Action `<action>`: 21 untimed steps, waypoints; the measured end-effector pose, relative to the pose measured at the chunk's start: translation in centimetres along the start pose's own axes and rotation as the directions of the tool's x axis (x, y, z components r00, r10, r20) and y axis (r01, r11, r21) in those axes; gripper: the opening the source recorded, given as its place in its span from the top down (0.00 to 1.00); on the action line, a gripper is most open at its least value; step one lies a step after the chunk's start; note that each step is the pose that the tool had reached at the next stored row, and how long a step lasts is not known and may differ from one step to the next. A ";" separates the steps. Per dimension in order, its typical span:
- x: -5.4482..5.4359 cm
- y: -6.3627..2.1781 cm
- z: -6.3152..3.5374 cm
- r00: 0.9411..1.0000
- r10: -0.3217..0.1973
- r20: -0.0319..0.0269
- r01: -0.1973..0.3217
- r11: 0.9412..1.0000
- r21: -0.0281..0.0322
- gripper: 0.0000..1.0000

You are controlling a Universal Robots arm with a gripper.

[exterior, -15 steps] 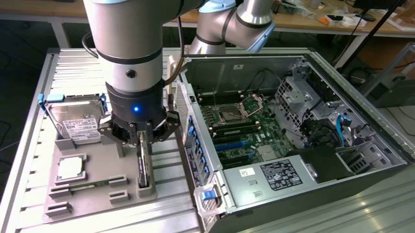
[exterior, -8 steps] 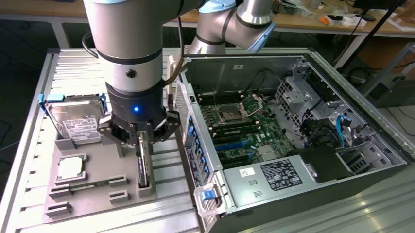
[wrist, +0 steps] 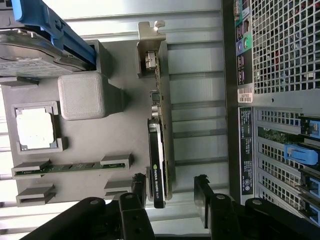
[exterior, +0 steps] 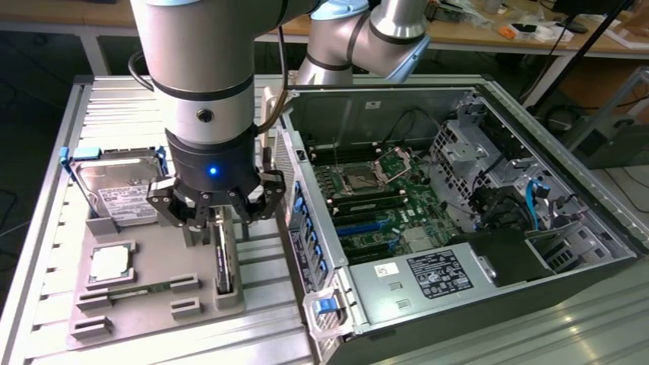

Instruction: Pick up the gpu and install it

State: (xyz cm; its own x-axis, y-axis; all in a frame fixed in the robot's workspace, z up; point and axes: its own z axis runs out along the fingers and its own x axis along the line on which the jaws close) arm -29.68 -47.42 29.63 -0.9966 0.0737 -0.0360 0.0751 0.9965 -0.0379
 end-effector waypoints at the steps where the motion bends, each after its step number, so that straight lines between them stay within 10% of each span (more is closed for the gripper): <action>1: 0.0 0.00 0.00 1.000 0.000 0.000 0.000 1.000 0.000 0.49; 21: 0.1 0.04 1.55 1.000 0.000 0.000 0.000 1.000 0.000 0.42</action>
State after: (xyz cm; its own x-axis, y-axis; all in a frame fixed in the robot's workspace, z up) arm -29.68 -47.44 28.08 -0.9966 0.0737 -0.0360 0.0751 0.9965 -0.0375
